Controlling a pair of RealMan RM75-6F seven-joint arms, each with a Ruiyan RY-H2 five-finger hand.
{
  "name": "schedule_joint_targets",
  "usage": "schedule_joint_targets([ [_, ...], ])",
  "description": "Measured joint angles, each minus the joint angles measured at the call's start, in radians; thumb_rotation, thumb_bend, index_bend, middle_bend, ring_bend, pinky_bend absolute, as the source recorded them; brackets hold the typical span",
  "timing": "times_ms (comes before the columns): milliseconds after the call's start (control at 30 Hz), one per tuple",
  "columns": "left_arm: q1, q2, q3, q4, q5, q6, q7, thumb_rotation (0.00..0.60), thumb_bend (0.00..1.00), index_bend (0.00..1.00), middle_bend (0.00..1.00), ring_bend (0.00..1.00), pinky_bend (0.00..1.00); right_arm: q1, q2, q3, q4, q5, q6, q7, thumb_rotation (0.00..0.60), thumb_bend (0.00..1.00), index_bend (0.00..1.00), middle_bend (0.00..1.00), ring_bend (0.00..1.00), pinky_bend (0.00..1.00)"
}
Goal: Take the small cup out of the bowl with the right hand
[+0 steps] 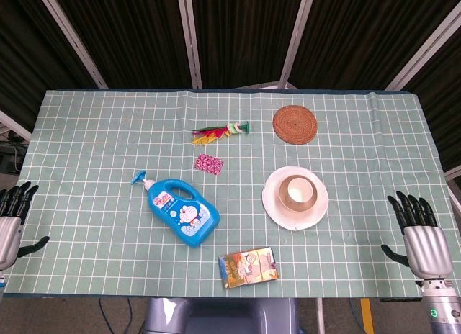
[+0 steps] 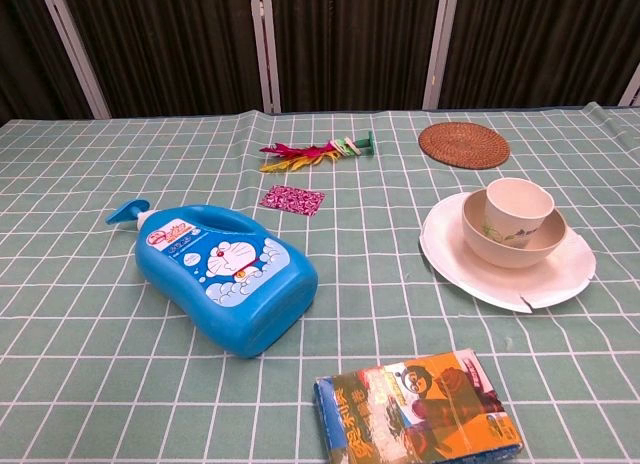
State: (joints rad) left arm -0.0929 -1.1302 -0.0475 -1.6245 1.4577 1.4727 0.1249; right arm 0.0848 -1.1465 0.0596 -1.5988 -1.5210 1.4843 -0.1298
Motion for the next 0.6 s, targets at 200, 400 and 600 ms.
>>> schedule_joint_targets([
  [200, 0.001, 0.004, -0.001, -0.005, 0.000, 0.003, -0.008, 0.600, 0.14, 0.00, 0.00, 0.00, 0.00, 0.000, 0.001, -0.003, 0.000, 0.002, -0.002, 0.004, 0.600, 0.05, 0.06, 0.00, 0.00, 0.00],
  [400, 0.005, 0.012, 0.000, -0.011, 0.005, 0.009, -0.012, 0.600, 0.14, 0.00, 0.00, 0.00, 0.00, 0.003, 0.002, -0.006, -0.006, -0.001, -0.010, 0.009, 0.600, 0.06, 0.06, 0.00, 0.00, 0.00],
  [600, 0.002, 0.018, -0.002, -0.013, -0.012, -0.007, -0.008, 0.600, 0.14, 0.00, 0.00, 0.00, 0.00, 0.008, -0.005, -0.004, -0.003, -0.003, -0.011, 0.001, 0.600, 0.06, 0.06, 0.00, 0.00, 0.00],
])
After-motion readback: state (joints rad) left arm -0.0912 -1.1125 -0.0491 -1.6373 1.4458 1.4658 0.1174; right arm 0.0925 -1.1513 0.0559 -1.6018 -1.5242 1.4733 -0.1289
